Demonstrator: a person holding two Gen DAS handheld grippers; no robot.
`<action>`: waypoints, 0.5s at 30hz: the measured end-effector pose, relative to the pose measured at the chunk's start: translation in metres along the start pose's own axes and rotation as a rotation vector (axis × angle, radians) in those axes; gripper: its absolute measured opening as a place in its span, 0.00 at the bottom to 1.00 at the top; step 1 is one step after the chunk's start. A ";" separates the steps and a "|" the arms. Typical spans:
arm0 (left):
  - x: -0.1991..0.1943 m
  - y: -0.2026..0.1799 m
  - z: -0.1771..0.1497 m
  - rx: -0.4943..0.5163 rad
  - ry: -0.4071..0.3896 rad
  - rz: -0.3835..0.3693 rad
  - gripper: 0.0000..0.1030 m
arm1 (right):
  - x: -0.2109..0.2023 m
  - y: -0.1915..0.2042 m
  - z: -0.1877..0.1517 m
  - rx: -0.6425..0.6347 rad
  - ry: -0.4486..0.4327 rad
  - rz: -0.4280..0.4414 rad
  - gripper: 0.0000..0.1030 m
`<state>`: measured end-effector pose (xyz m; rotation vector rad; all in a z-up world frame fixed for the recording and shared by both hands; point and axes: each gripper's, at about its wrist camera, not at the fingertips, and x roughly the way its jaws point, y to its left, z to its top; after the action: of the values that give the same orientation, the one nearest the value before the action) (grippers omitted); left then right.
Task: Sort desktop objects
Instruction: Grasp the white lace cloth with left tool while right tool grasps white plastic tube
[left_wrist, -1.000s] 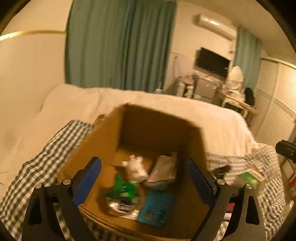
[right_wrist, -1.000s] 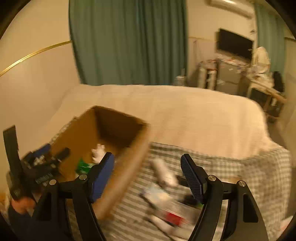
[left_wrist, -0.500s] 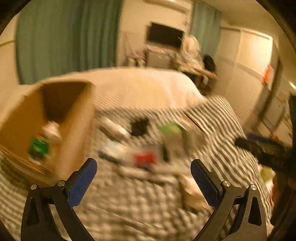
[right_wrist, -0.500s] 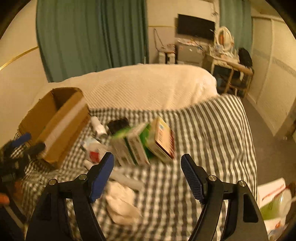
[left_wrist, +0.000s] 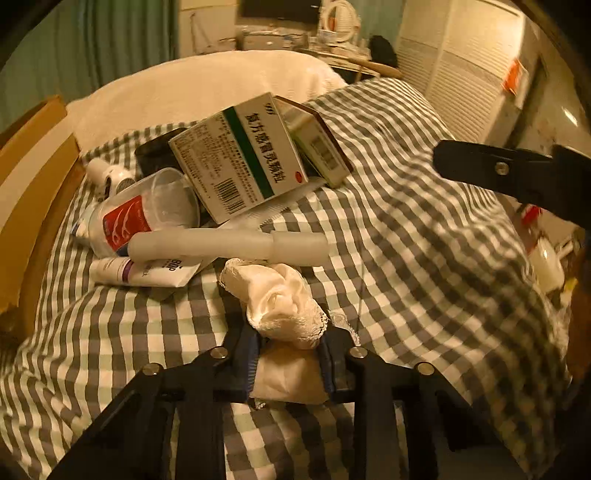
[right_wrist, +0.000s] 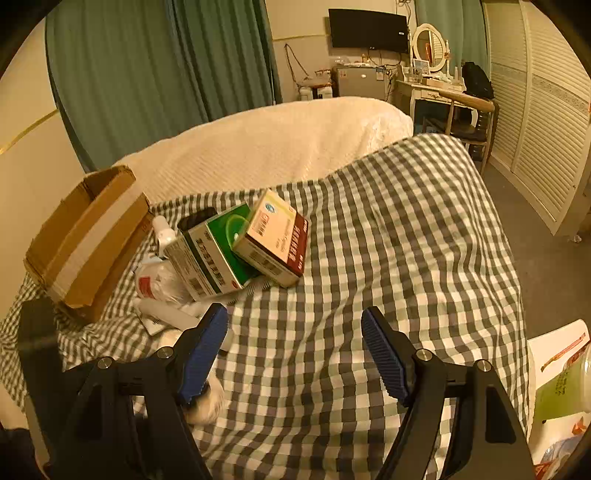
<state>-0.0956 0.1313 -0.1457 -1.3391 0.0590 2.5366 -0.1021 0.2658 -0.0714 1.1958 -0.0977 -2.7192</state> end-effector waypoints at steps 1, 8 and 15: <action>-0.002 0.001 0.000 0.003 0.008 -0.005 0.18 | 0.002 -0.001 -0.001 -0.003 0.005 0.003 0.72; -0.038 0.046 0.014 -0.085 -0.067 0.027 0.18 | 0.018 0.014 -0.003 -0.080 0.041 0.105 0.72; -0.048 0.094 0.019 -0.174 -0.122 0.105 0.18 | 0.036 0.062 -0.006 -0.276 0.100 0.160 0.70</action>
<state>-0.1093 0.0331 -0.1037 -1.2683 -0.1216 2.7618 -0.1141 0.1980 -0.0935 1.1839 0.1816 -2.4342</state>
